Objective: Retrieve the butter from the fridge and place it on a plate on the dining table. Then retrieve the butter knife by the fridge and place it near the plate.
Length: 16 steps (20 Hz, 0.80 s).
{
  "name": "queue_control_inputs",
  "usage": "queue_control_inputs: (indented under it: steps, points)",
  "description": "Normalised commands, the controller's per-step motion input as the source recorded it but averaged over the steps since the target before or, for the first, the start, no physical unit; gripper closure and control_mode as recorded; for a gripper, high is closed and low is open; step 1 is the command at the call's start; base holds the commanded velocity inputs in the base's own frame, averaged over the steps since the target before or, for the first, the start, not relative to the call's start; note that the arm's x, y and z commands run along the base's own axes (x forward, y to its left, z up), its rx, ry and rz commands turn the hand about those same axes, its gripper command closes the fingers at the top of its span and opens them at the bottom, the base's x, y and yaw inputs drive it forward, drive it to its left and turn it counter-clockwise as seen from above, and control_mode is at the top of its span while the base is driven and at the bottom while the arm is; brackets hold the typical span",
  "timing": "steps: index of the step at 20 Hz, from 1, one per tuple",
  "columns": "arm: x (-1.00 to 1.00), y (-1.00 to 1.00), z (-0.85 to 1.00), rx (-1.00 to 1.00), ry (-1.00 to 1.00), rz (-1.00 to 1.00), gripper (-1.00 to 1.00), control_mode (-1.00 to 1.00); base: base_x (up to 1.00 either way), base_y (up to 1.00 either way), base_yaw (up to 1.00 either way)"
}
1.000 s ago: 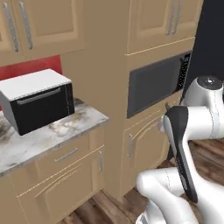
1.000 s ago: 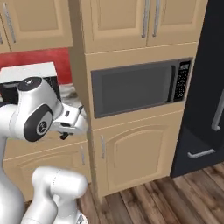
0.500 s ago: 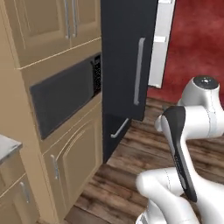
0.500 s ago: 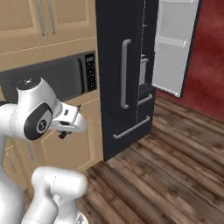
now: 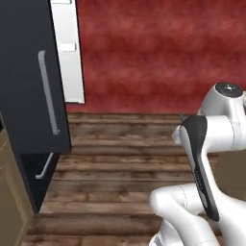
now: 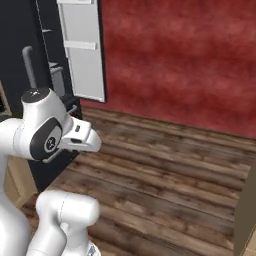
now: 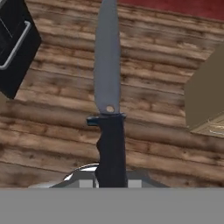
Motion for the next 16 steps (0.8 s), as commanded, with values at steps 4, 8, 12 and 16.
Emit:
queue_control_inputs:
  steps: [4, 8, 12, 16]
  points:
    - [0.0, 0.0, 0.0, 0.0, 0.0, 0.0, 1.0, 1.0, 0.78, -0.02, -0.46]
    - [0.0, 0.0, 0.0, 0.0, 0.0, 0.0, 1.0, 1.0, 0.94, 0.0, -0.05]
    - [0.0, 0.0, 0.0, 0.0, 0.0, 0.0, 1.0, 1.0, 1.0, -0.04, 0.0]
    - [0.0, 0.0, 0.0, 0.0, 0.0, 0.0, 1.0, 1.0, 1.0, -0.19, 0.0]
